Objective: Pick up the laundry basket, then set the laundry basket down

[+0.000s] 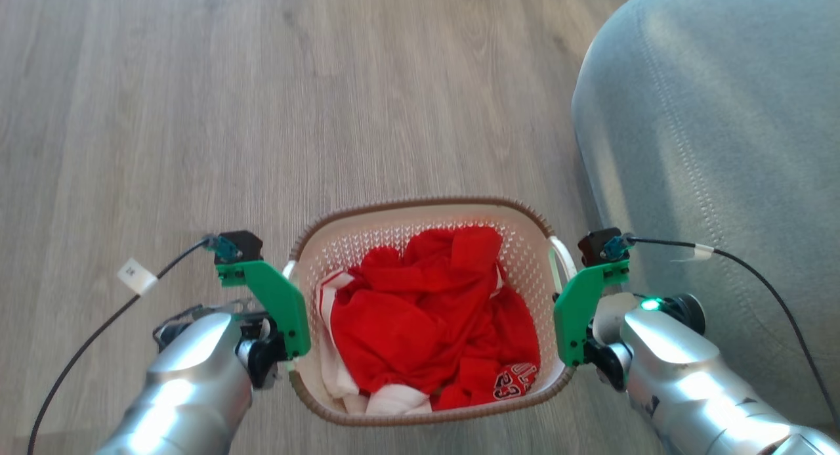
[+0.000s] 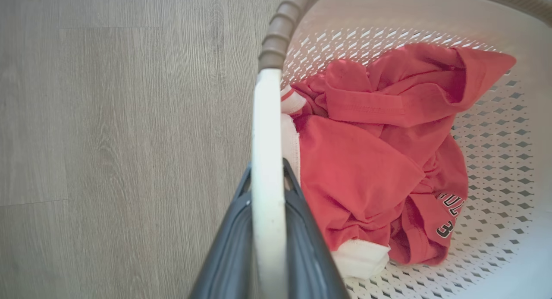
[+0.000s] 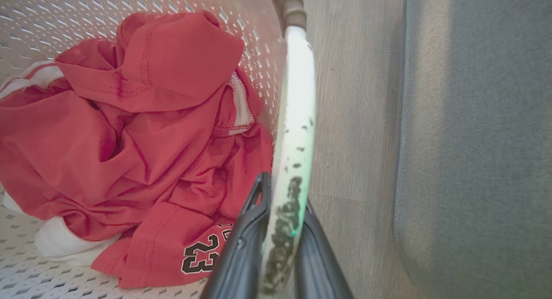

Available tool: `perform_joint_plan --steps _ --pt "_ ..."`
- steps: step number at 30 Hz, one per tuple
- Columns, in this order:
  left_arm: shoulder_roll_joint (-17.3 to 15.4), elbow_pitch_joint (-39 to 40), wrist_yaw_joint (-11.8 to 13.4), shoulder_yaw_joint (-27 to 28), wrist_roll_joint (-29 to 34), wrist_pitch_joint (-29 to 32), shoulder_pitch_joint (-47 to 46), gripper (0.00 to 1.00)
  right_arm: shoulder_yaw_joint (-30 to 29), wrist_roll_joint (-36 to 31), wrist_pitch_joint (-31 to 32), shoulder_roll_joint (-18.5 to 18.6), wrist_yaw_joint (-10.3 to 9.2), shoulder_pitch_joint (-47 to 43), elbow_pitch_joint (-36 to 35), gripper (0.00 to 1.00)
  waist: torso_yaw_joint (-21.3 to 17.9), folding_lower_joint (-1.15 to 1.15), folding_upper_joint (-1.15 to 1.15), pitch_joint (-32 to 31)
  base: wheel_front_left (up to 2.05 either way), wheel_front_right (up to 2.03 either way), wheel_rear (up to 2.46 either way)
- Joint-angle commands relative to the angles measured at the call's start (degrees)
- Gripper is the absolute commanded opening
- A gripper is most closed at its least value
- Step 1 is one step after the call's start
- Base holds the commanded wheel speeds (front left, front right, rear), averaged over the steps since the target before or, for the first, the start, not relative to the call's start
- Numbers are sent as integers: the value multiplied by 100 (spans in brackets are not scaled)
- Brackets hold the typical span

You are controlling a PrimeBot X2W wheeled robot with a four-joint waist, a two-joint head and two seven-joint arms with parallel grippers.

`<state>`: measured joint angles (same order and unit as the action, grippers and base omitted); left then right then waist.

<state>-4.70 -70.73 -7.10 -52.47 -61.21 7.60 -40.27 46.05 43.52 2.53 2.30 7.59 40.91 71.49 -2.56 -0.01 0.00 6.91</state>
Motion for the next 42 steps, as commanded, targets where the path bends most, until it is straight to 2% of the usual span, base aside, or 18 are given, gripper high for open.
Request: perform_joint_plan --steps 1,11,19,42 --pt "-274 91 -38 113 -73 -25 -247 0 65 31 22 58 -10 -8 15 0 -24 1 0 -124 0 0 0" --pt "-326 82 -38 0 -303 284 6 0 417 238 477 58 -10 -220 -32 0 -57 1 0 -503 0 0 0" --pt "-334 85 -38 -69 -457 478 122 0 537 408 516 58 -10 -289 4 0 -51 1 0 -601 0 0 0" --pt "-318 47 -38 -246 -659 428 148 0 812 698 432 58 -10 -212 74 0 -59 1 0 -590 0 0 0"
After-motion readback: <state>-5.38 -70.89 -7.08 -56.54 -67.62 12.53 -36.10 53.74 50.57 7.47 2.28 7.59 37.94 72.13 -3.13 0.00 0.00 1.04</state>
